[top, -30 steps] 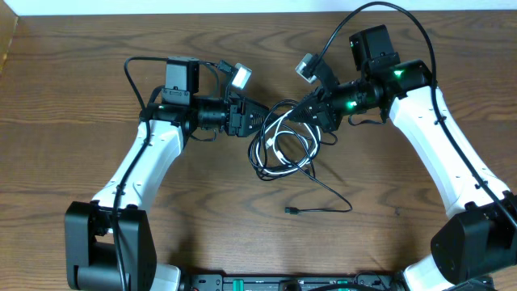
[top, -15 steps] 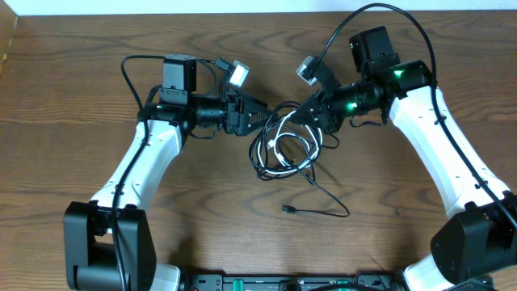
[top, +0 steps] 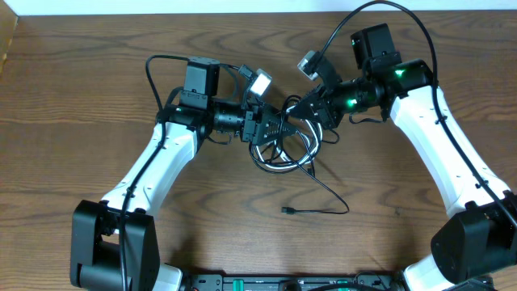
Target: Untangle cables
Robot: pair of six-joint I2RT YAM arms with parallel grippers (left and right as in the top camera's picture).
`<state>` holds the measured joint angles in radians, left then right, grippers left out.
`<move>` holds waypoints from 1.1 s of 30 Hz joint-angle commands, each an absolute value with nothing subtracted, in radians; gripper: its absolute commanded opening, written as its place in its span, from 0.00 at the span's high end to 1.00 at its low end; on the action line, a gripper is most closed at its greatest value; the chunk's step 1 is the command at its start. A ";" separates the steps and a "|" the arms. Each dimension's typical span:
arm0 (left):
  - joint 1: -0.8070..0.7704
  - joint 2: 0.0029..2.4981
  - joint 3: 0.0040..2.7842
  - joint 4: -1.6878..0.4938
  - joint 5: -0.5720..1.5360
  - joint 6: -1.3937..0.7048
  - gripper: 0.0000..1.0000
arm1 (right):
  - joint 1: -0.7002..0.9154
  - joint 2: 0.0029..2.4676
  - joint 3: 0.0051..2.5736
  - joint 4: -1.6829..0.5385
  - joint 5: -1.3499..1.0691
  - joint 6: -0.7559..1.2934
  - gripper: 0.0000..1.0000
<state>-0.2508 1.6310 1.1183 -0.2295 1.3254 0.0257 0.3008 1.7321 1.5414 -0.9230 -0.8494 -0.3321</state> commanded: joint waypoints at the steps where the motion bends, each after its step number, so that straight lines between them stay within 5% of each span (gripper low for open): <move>1: -0.248 1.634 1.128 -0.230 1.262 0.025 0.27 | 0.282 1.716 1.543 -0.920 -0.884 -0.311 0.99; 15: -0.278 1.635 1.128 -0.278 1.142 0.026 0.66 | 0.220 1.710 1.544 -0.814 -1.187 -0.310 0.99; 22: -0.282 1.635 1.128 -0.275 1.142 0.026 0.71 | 0.222 1.711 1.544 -0.814 -1.184 -0.308 0.99; 25: -0.280 1.635 1.128 -0.276 1.101 0.025 0.92 | 0.215 1.711 1.544 -0.814 -1.099 -0.259 0.99; 33: -0.269 1.635 1.128 -0.381 0.500 -0.025 0.93 | 0.113 1.711 1.543 -0.871 -0.623 0.056 0.99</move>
